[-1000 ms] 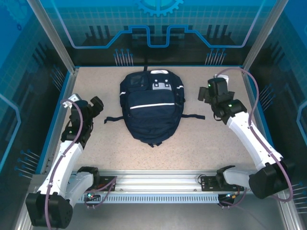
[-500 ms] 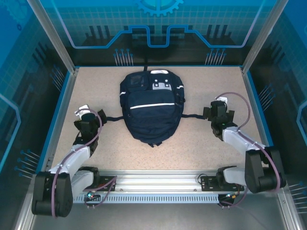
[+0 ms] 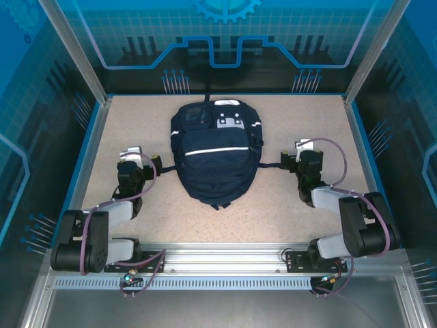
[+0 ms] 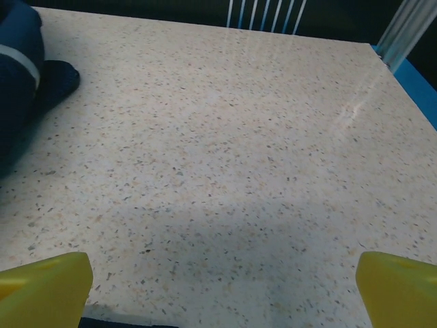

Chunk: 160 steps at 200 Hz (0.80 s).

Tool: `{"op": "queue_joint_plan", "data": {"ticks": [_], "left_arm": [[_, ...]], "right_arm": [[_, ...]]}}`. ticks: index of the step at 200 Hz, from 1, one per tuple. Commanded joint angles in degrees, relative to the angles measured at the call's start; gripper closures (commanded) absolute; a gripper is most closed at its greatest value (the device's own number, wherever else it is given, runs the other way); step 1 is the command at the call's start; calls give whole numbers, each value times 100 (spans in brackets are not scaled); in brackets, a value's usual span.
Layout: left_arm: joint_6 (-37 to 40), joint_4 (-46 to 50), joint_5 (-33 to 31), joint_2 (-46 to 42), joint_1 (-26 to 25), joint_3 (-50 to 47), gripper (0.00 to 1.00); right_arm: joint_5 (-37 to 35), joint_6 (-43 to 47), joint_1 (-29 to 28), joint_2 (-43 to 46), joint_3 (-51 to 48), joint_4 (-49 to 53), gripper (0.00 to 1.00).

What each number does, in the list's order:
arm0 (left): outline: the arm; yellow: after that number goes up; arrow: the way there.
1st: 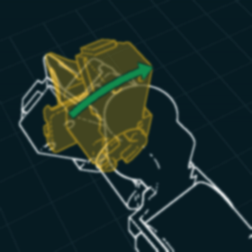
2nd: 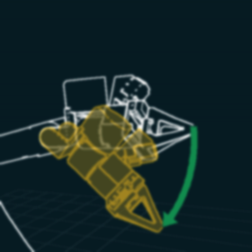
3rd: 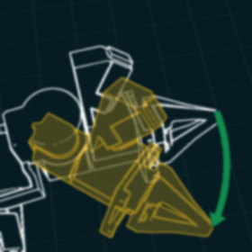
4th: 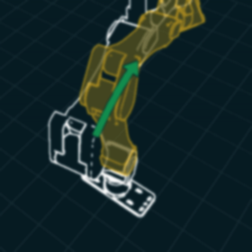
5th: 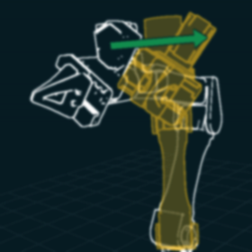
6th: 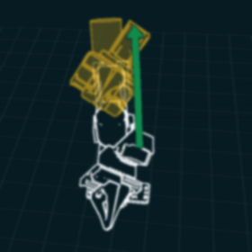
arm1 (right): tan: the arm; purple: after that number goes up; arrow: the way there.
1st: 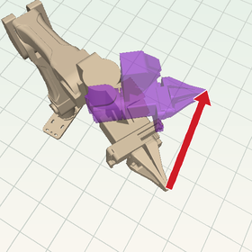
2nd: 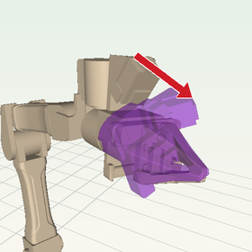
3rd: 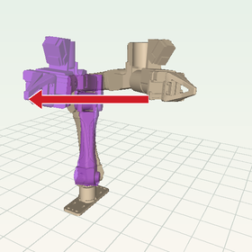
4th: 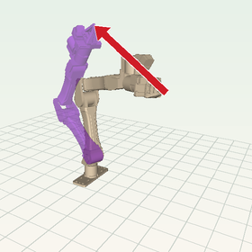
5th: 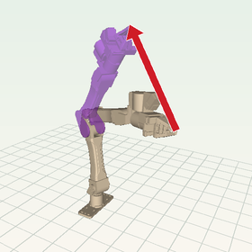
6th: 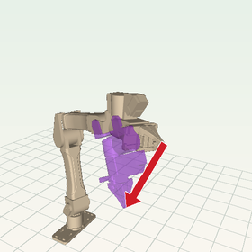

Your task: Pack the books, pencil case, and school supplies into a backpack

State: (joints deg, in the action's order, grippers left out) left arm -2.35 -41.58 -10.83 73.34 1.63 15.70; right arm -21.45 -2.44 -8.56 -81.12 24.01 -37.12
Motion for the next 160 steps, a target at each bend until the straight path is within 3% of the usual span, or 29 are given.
{"op": "queue_joint_plan", "data": {"ticks": [1, 34, 64, 120, 160], "left_arm": [[234, -243, 405, 66, 66, 197, 1], [266, -379, 818, 99, 66, 154, 1], [94, -1062, 1153, 452, 68, 88, 1], [-130, -2317, 471, 1592, 57, 5, 1], [-3, -1397, 121, 1535, -138, 454, 1]], "right_arm": [[339, 133, 139, -190, -88, -691, 0], [506, 98, 223, -192, -122, -753, 0], [534, 82, 243, -199, -98, -701, 0], [574, 105, 241, -485, -66, -882, 0], [631, 61, 288, -484, -38, -823, 0]]}}
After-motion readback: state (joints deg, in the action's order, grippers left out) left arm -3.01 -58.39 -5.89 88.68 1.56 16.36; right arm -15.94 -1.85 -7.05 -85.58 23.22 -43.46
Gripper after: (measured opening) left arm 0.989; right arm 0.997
